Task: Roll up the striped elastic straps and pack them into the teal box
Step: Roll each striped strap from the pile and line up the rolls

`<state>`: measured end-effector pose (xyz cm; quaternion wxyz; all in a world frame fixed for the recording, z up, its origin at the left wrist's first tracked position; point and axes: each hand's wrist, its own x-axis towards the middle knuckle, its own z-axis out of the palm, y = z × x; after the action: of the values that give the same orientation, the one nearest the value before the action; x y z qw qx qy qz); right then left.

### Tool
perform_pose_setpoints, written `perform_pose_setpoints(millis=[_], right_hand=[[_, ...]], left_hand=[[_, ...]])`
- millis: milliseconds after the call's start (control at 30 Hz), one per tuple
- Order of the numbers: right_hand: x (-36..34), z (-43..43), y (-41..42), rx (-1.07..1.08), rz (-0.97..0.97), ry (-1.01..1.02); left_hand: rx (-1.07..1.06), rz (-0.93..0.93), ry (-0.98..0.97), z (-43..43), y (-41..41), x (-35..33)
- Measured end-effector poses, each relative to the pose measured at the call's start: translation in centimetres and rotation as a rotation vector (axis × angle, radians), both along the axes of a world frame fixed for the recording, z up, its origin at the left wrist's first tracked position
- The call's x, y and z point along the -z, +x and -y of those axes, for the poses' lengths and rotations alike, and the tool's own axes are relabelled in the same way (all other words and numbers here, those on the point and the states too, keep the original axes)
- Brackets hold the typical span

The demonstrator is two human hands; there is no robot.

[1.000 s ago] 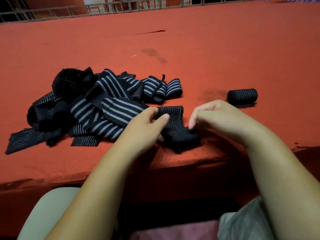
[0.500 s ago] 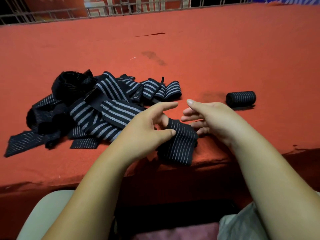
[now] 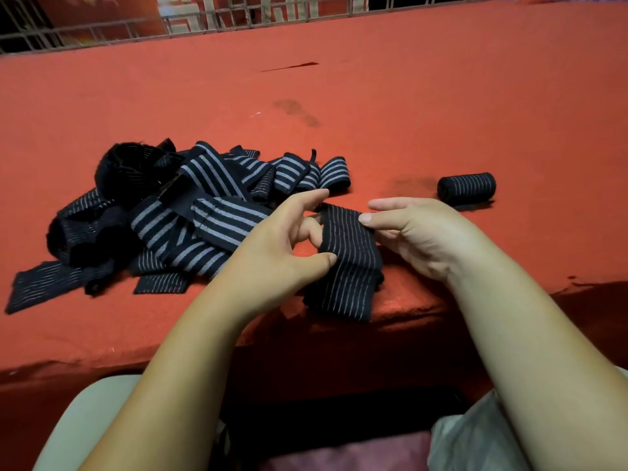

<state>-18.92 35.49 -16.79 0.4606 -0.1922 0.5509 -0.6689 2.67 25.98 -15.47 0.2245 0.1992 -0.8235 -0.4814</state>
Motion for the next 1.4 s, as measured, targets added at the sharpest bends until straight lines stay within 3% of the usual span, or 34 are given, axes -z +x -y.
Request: perform_pose_setpoints(millis=[200, 433, 567, 733, 900, 1033, 1233, 1333, 1400], right_hand=[[-0.6, 0.1, -0.2, 0.003, -0.022, -0.170], [-1.8, -0.7, 1.5, -0.149, -0.277, -0.325], [-1.9, -0.7, 2.3, -0.218, -0.376, -0.373], [-2.5, -0.6, 3.0, -0.133, -0.314, -0.294], [-2.3, -0.4, 3.7, -0.113, -0.593, -0.197], [-3.7, -0.9, 4.2, 0.024, -0.530, -0.222], [-4.5, -1.7, 3.6, 0.246, -0.336, -0.222], [-3.7, -2.1, 2.7, 0.329, -0.303, -0.170], [-3.2, -2.2, 2.2, 0.360, -0.290, -0.140]], left_hand=[[-0.092, -0.061, 0.205, 0.3, 0.2, 0.2], [-0.393, -0.252, 0.422, 0.5, -1.0, -0.7], [-0.389, -0.299, 0.422, 0.9, -0.7, -0.6], [-0.410, -0.373, 0.288, 0.8, 0.2, -1.4], [-0.429, -0.393, 0.273, 0.4, 0.2, -2.0], [-0.259, -0.224, 0.315, 0.5, 0.8, -1.7], [0.030, 0.285, -0.038, -0.8, 2.1, 1.4], [0.034, 0.400, -0.221, -1.6, 2.1, 1.9], [-0.054, 0.379, -0.295, -2.2, 2.2, 1.8]])
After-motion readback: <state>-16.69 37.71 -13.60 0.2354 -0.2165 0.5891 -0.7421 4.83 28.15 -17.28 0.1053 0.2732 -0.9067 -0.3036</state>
